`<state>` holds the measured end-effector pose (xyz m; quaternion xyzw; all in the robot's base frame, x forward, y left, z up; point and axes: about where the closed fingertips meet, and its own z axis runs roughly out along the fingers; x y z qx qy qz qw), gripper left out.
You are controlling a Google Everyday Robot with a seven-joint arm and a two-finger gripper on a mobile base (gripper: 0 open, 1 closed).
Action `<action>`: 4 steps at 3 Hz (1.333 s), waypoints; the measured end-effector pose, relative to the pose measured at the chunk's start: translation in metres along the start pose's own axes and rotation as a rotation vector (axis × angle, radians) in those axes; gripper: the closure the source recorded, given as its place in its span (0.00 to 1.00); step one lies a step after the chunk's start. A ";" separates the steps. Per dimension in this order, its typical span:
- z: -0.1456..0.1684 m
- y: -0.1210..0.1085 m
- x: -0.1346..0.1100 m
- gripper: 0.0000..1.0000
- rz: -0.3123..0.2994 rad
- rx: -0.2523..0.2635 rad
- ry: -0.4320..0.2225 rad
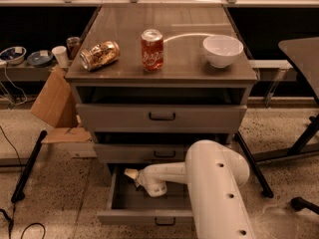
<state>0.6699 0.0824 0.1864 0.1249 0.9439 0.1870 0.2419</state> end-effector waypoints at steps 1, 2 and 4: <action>0.019 -0.002 0.014 0.00 -0.004 0.038 0.021; 0.031 0.002 0.022 0.00 -0.013 0.052 0.040; 0.036 0.008 0.035 0.50 -0.037 0.045 0.082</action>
Offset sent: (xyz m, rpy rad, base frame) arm -0.0025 0.0278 -0.0446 -0.0607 0.0678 0.0162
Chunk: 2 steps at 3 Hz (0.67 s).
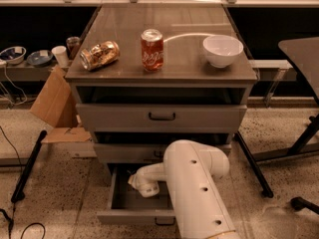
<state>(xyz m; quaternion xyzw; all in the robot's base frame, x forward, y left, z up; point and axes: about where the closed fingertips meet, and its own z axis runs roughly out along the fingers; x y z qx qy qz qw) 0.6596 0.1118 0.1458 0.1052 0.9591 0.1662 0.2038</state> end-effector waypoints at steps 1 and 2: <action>-0.003 0.001 0.001 0.73 -0.005 -0.006 0.001; -0.023 -0.005 0.002 0.96 0.006 -0.023 -0.026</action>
Offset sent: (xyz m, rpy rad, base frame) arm -0.0332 -0.0392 0.0553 0.0572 -0.0975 -0.0392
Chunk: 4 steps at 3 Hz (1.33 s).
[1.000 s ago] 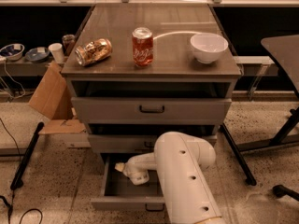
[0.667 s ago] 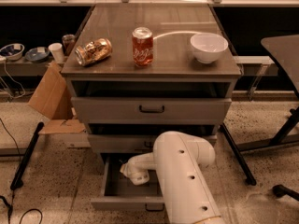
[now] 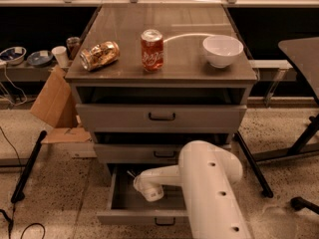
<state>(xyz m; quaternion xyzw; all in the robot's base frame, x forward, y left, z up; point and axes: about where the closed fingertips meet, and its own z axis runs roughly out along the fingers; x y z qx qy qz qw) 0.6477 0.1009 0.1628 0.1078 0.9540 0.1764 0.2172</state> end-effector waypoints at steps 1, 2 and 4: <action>-0.046 -0.009 -0.004 1.00 0.024 -0.023 -0.068; -0.118 -0.018 0.001 1.00 0.023 -0.054 -0.113; -0.214 -0.005 0.010 1.00 -0.052 -0.111 -0.093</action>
Offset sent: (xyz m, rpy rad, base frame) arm -0.0842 -0.0722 0.1352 0.0607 -0.1587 -0.0588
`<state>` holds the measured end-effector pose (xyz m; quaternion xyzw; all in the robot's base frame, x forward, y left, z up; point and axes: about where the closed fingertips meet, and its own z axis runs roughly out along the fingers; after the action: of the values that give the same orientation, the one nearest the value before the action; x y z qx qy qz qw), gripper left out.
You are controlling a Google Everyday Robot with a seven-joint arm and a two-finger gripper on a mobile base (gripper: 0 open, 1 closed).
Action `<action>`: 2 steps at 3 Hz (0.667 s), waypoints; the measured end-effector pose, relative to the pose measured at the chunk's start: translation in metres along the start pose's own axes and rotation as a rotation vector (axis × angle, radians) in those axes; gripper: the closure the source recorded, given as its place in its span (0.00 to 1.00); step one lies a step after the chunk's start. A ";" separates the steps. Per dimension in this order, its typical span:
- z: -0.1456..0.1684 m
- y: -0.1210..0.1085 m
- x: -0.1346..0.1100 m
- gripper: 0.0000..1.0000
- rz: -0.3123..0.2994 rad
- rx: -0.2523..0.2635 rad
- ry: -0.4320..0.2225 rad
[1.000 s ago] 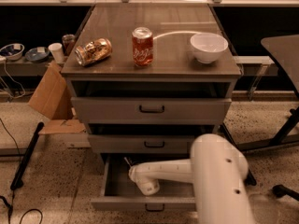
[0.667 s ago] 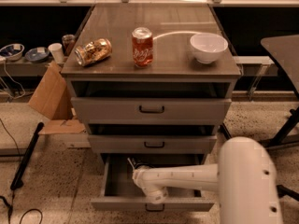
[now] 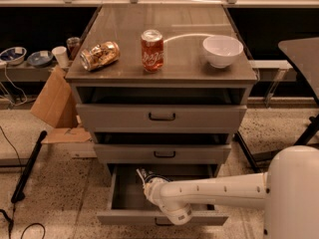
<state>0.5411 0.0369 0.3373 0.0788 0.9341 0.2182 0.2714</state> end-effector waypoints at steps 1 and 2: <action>-0.052 0.018 -0.001 1.00 -0.061 -0.034 0.015; -0.109 0.038 -0.004 1.00 -0.127 -0.058 0.020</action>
Offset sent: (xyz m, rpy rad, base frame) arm -0.0873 -0.0157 0.1852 -0.0558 -0.1011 0.2203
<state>0.4865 0.0301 0.4389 0.0092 0.9332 0.2282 0.2774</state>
